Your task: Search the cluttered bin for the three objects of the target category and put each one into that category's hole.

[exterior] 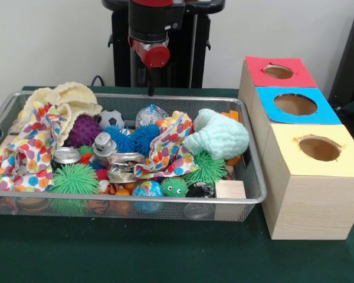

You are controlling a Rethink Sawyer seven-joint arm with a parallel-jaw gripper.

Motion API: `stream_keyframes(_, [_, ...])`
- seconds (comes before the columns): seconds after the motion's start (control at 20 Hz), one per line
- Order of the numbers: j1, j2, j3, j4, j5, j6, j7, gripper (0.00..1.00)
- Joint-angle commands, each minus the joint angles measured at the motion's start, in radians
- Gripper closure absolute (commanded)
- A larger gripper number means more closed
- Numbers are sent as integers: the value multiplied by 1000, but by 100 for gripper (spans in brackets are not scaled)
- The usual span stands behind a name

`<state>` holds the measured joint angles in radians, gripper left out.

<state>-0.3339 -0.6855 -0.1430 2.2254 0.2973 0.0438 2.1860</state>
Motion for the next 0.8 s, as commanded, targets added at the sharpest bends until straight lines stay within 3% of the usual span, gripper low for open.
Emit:
stream_keyframes(0.05, [-78,-31,106,69,-67,-156,194,0])
stream_keyframes(0.8, [-81,97,165,38,-30,-305,259,0])
